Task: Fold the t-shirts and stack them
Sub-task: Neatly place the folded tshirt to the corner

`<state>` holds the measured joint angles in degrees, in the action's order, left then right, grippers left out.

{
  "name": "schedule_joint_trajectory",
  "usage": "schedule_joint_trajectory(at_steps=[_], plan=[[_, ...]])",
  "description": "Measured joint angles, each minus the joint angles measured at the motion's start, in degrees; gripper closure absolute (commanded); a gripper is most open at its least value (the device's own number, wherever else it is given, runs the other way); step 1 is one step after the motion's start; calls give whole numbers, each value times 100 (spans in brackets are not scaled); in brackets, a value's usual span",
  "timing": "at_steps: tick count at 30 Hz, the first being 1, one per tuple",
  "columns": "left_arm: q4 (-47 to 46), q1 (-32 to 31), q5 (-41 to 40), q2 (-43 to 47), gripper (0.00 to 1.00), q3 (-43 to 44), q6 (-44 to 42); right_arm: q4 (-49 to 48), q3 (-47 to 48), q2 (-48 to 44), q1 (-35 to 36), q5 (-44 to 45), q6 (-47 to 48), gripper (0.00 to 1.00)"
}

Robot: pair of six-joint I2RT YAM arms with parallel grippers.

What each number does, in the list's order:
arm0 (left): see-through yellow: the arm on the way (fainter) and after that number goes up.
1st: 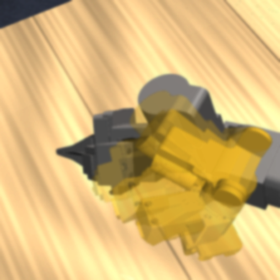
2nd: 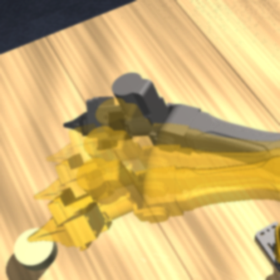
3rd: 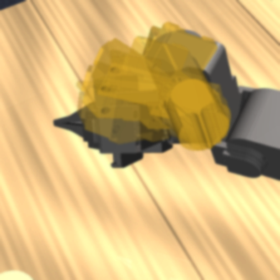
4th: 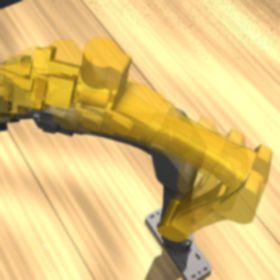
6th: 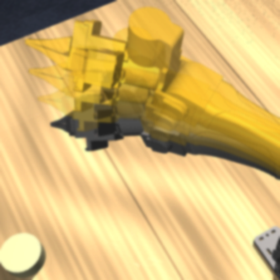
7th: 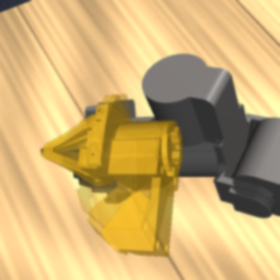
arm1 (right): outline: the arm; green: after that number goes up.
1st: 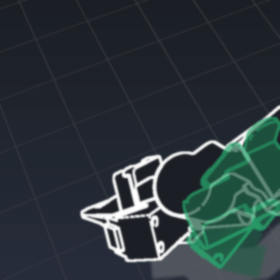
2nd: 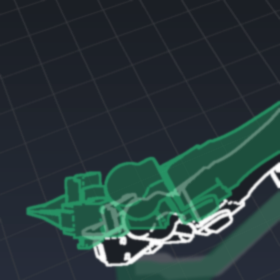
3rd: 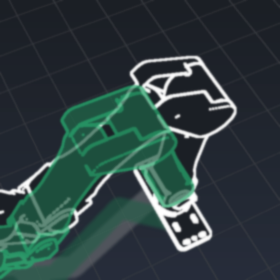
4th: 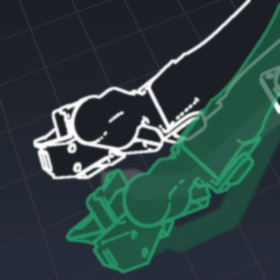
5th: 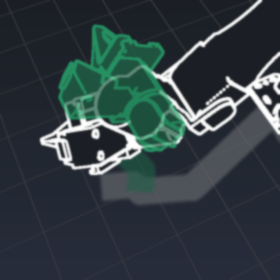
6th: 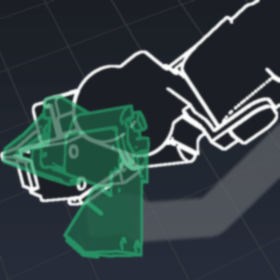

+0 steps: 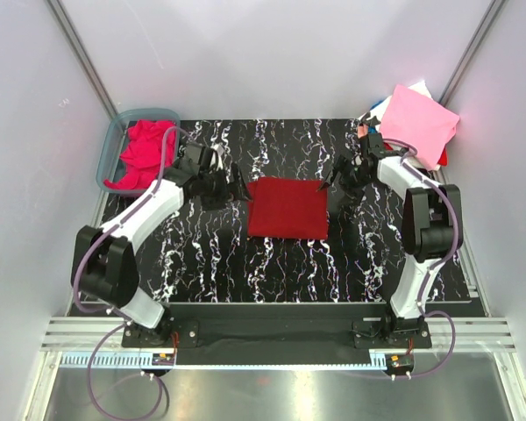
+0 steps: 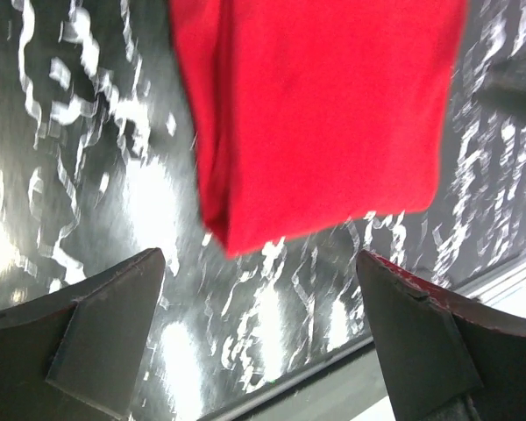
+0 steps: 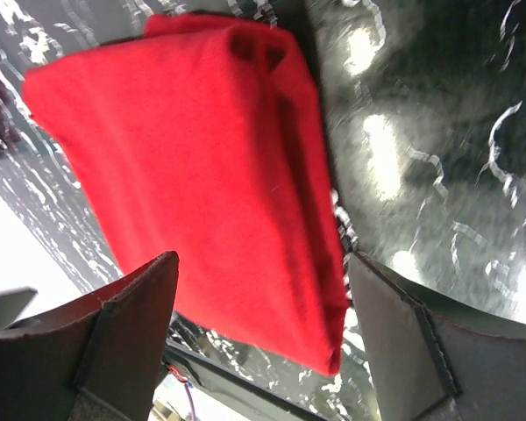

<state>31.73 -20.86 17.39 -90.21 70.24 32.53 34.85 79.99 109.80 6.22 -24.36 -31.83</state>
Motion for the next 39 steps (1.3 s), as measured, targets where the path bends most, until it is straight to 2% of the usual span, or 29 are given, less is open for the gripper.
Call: schedule_joint_trajectory(at_steps=[7, 12, 15, 18, 19, 20, 22, 23, 31, 35, 39], plan=[[407, -367, -380, 1506, 3, -933, -44, -391, -35, 516, -103, -234, 116, 19], [844, -522, -739, 2929, 2, -1261, -76, -514, 212, 1040, -140, -675, -46, 27], [1207, -518, -988, 3641, 1, -1307, -76, -651, 409, 1305, -138, -1032, -138, 37], [1550, -516, -1174, 4177, 1, -1303, -74, -699, 498, 1471, -122, -1231, -155, 51], [1679, -516, -1224, 4319, 1, -1300, -74, -726, 498, 1508, -114, -1281, -155, 60], [1801, -516, -1287, 4426, 1, -1292, -74, -741, 498, 1541, -107, -1327, -140, 80], [2059, -516, -1403, 4566, 1, -1233, -79, -789, 494, 1635, -79, -1346, -87, 96], [2194, -516, -1462, 4607, 1, -1178, -81, -813, 483, 1679, -74, -1443, -122, 100], [2942, -516, -2208, 4758, 1, -715, -260, -730, 566, 1681, -59, -1502, -118, 100], [2942, -516, -2413, 5123, 1, -876, -339, -267, 1126, 1670, -96, -1318, -90, 100], [2929, -516, -2549, 5510, 1, -1217, -446, 208, 2098, 1659, -190, -1054, 13, 100]])
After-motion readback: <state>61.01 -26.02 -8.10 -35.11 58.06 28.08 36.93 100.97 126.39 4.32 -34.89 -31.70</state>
